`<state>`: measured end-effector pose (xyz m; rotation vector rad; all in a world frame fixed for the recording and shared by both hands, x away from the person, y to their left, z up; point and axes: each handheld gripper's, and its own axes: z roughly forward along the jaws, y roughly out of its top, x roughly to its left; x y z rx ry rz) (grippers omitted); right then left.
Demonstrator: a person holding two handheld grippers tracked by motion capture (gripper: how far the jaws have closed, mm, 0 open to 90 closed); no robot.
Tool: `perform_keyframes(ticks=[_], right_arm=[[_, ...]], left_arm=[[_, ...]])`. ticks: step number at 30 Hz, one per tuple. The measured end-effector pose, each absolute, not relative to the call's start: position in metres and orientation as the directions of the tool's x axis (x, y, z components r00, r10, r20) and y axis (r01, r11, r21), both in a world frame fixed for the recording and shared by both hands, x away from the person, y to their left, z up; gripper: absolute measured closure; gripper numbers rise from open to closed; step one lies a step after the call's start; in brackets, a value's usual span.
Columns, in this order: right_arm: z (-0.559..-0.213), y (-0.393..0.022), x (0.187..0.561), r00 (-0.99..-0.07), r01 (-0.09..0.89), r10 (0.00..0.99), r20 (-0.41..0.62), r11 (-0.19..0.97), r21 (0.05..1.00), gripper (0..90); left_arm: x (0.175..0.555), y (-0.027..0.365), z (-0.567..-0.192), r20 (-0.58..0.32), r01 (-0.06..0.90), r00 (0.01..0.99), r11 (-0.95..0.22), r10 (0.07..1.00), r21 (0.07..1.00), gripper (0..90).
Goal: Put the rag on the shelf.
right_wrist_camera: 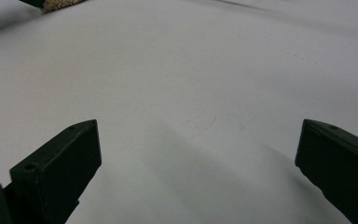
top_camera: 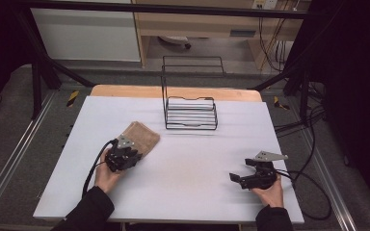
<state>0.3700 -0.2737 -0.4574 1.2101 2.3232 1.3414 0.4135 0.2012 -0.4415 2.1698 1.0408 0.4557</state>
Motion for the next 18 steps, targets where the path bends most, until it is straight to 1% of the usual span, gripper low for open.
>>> perform_keyframes(ticks=[5, 6, 7, 8, 12, 18], right_arm=[[-0.4577, -0.2735, 0.3701, -0.645, 0.553, 0.734, 0.215, 0.253, 0.794, 0.6], [-0.4578, -0.2735, 0.3704, -0.647, 0.550, 0.733, 0.213, 0.254, 0.796, 0.6], [-0.4578, -0.2735, 0.3704, -0.647, 0.550, 0.733, 0.213, 0.254, 0.796, 0.6], [-0.4576, -0.2734, 0.3700, -0.644, 0.555, 0.733, 0.219, 0.251, 0.793, 0.6], [-0.4574, -0.2733, 0.3700, -0.645, 0.556, 0.731, 0.222, 0.249, 0.793, 0.7], [-0.4580, -0.2732, 0.3706, -0.649, 0.551, 0.729, 0.216, 0.254, 0.795, 0.9]], left_arm=[[0.4147, 0.1954, -0.4425, 0.036, 0.554, 0.610, -0.458, 0.791, 0.695, 76.2], [0.4148, 0.1952, -0.4427, 0.037, 0.553, 0.611, -0.460, 0.790, 0.695, 79.1], [0.4148, 0.1950, -0.4429, 0.033, 0.555, 0.612, -0.458, 0.791, 0.695, 79.1], [0.4153, 0.1955, -0.4428, 0.027, 0.557, 0.613, -0.456, 0.790, 0.694, 82.6], [0.4169, 0.1966, -0.4420, 0.008, 0.571, 0.606, -0.442, 0.796, 0.692, 86.1], [0.4167, 0.1991, -0.4376, -0.014, 0.578, 0.603, -0.424, 0.798, 0.697, 87.5]])
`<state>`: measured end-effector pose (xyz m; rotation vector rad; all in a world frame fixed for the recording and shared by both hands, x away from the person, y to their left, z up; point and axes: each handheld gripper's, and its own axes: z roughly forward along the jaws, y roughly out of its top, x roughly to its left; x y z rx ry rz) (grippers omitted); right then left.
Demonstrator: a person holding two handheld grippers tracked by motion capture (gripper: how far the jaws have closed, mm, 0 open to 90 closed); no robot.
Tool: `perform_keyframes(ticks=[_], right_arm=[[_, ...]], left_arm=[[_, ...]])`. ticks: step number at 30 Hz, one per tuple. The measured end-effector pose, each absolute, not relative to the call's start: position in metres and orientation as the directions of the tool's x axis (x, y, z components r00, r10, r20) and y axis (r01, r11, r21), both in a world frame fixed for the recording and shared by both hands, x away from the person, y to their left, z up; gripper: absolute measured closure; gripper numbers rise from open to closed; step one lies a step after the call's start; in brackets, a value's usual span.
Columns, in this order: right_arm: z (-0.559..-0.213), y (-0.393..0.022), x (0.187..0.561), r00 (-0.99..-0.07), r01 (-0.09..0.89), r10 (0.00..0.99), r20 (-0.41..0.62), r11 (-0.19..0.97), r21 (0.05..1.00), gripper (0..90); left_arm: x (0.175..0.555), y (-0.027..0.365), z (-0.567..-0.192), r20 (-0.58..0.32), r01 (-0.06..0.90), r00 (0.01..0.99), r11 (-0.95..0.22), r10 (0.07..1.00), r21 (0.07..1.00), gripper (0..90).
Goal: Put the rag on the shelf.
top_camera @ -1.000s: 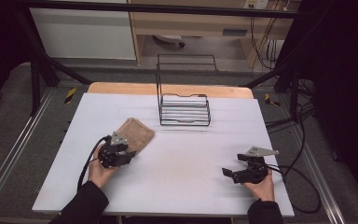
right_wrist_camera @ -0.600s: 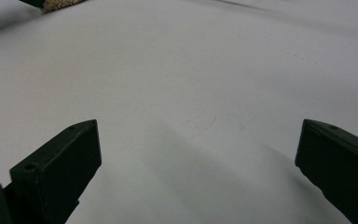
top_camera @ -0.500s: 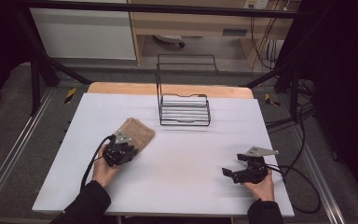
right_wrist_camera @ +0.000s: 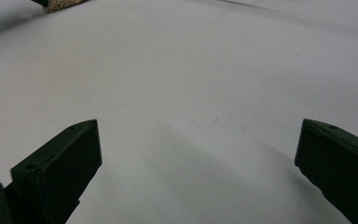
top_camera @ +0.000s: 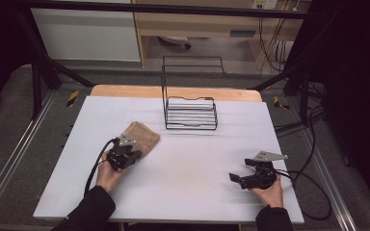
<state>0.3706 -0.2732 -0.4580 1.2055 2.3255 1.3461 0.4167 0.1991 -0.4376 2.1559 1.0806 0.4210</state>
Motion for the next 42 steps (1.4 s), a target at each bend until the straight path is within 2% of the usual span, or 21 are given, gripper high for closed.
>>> perform_keyframes(ticks=[11, 20, 29, 35, 40, 41, 42], right_arm=[[-0.458, -0.273, 0.370, -0.650, 0.554, 0.726, 0.224, 0.250, 0.794, 1.1], [-0.457, -0.273, 0.370, -0.650, 0.552, 0.726, 0.223, 0.250, 0.795, 1.2], [-0.456, -0.271, 0.370, -0.649, 0.553, 0.727, 0.224, 0.248, 0.796, 1.3], [-0.455, -0.269, 0.370, -0.650, 0.549, 0.727, 0.221, 0.249, 0.798, 1.3], [-0.453, -0.267, 0.370, -0.649, 0.545, 0.728, 0.222, 0.242, 0.803, 1.4], [-0.453, -0.266, 0.370, -0.651, 0.540, 0.728, 0.215, 0.245, 0.805, 1.4], [-0.451, -0.263, 0.370, -0.654, 0.536, 0.726, 0.213, 0.246, 0.807, 1.5]], left_arm=[[0.407, 0.198, -0.419, -0.085, 0.570, 0.613, -0.366, 0.785, 0.735, 88.2], [0.395, 0.176, -0.415, -0.146, 0.568, 0.663, -0.366, 0.734, 0.737, 88.3], [0.382, 0.147, -0.419, -0.152, 0.550, 0.705, -0.398, 0.693, 0.734, 88.3], [0.383, 0.143, -0.426, -0.159, 0.555, 0.706, -0.401, 0.690, 0.729, 87.9], [0.383, 0.144, -0.430, -0.150, 0.550, 0.718, -0.422, 0.679, 0.721, 84.0], [0.382, 0.145, -0.429, -0.143, 0.543, 0.723, -0.429, 0.676, 0.722, 81.3], [0.382, 0.147, -0.428, -0.135, 0.539, 0.724, -0.432, 0.677, 0.723, 73.1]])
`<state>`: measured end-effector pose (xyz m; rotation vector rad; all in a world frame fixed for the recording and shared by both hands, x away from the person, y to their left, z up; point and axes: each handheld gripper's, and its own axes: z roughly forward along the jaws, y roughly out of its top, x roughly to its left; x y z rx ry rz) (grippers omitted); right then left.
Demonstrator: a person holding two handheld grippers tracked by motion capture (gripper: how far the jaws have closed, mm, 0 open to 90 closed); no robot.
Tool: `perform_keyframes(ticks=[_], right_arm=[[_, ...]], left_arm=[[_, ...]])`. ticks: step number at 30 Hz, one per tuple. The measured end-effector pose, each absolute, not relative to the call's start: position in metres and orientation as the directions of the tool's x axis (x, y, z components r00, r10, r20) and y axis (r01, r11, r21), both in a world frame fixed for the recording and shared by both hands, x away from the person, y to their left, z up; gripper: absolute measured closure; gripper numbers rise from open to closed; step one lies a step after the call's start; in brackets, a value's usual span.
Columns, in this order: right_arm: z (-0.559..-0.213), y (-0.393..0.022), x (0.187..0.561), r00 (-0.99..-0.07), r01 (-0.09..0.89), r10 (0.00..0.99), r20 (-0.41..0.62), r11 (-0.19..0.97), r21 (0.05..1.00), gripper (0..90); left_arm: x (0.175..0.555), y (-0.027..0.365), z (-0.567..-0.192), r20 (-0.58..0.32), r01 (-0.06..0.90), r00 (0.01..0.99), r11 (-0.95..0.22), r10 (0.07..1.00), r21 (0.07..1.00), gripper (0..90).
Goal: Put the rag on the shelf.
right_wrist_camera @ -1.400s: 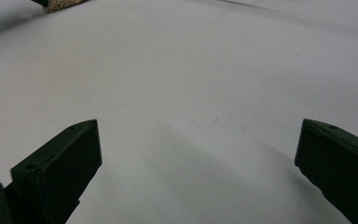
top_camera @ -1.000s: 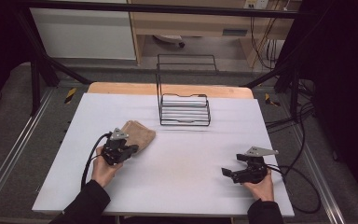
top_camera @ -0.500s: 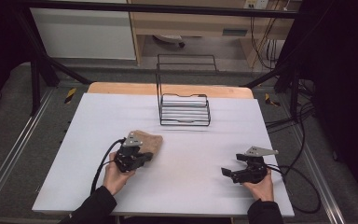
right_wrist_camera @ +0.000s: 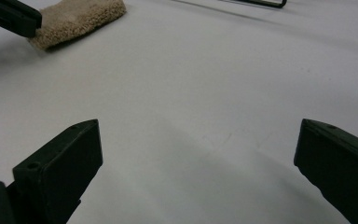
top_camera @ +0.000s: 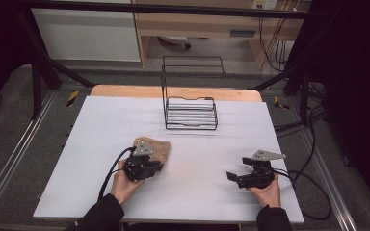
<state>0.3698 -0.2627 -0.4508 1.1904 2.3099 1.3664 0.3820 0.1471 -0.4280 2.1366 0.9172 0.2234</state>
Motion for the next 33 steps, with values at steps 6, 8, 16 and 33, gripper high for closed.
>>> perform_keyframes(ticks=[6, 8, 16, 33], right_arm=[[-0.446, -0.249, 0.372, -0.654, 0.535, 0.724, 0.217, 0.241, 0.809, 1.6], [-0.444, -0.242, 0.373, -0.658, 0.536, 0.720, 0.220, 0.243, 0.809, 1.8], [-0.439, -0.214, 0.378, -0.673, 0.534, 0.708, 0.213, 0.266, 0.803, 2.8], [-0.434, -0.135, 0.399, -0.706, 0.523, 0.675, 0.213, 0.295, 0.799, 11.0]], left_arm=[[0.383, 0.168, -0.423, -0.086, 0.524, 0.706, -0.437, 0.703, 0.731, 51.5], [0.383, 0.178, -0.421, -0.079, 0.522, 0.697, -0.428, 0.713, 0.737, 45.0], [0.379, 0.219, -0.420, -0.043, 0.522, 0.662, -0.419, 0.749, 0.743, 25.8], [0.373, 0.283, -0.428, -0.073, 0.544, 0.590, -0.329, 0.804, 0.772, 11.7]])
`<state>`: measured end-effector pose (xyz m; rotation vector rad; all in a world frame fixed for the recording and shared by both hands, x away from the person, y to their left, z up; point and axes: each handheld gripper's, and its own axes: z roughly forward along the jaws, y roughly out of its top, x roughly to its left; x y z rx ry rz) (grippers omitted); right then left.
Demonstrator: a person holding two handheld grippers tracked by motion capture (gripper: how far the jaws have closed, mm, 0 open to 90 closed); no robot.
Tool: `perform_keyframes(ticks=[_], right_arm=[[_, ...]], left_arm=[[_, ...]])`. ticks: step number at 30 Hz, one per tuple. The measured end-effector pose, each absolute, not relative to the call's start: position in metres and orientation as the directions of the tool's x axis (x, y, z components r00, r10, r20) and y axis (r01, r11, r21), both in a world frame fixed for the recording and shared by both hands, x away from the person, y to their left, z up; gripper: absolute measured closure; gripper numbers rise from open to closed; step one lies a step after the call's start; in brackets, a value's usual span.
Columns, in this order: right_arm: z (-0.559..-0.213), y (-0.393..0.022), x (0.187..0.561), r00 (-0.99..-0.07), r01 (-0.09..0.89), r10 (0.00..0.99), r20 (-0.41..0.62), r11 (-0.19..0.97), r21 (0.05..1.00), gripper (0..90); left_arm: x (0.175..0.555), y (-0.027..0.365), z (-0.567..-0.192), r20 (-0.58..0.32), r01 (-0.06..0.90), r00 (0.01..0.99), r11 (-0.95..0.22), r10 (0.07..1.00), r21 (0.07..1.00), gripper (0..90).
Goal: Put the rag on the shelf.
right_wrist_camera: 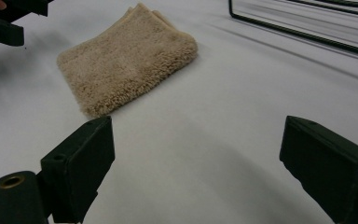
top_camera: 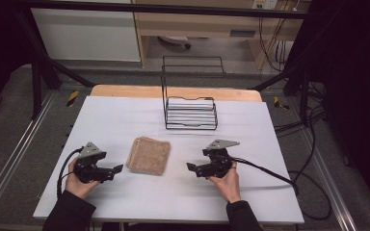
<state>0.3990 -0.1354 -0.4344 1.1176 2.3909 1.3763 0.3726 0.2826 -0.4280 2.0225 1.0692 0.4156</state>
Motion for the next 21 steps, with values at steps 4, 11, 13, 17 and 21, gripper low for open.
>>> perform_keyframes(ticks=[4, 11, 13, 17, 21], right_arm=[[-0.437, -0.105, 0.405, -0.721, 0.527, 0.658, 0.217, 0.317, 0.788, 17.4], [-0.447, -0.070, 0.413, -0.720, 0.547, 0.654, 0.233, 0.328, 0.770, 28.2], [-0.447, -0.067, 0.414, -0.718, 0.551, 0.654, 0.238, 0.326, 0.768, 29.6], [-0.450, -0.055, 0.417, -0.715, 0.555, 0.659, 0.233, 0.332, 0.763, 35.7], [-0.453, -0.046, 0.417, -0.704, 0.568, 0.666, 0.246, 0.320, 0.758, 44.7]], left_arm=[[0.373, 0.287, -0.428, -0.080, 0.549, 0.576, -0.313, 0.813, 0.775, 11.7], [0.374, 0.285, -0.433, -0.057, 0.550, 0.579, -0.339, 0.813, 0.763, 11.7], [0.375, 0.284, -0.434, -0.058, 0.550, 0.581, -0.339, 0.812, 0.763, 11.7], [0.376, 0.285, -0.436, -0.059, 0.554, 0.578, -0.338, 0.814, 0.761, 11.7], [0.376, 0.286, -0.436, -0.065, 0.560, 0.567, -0.327, 0.821, 0.762, 11.7]])
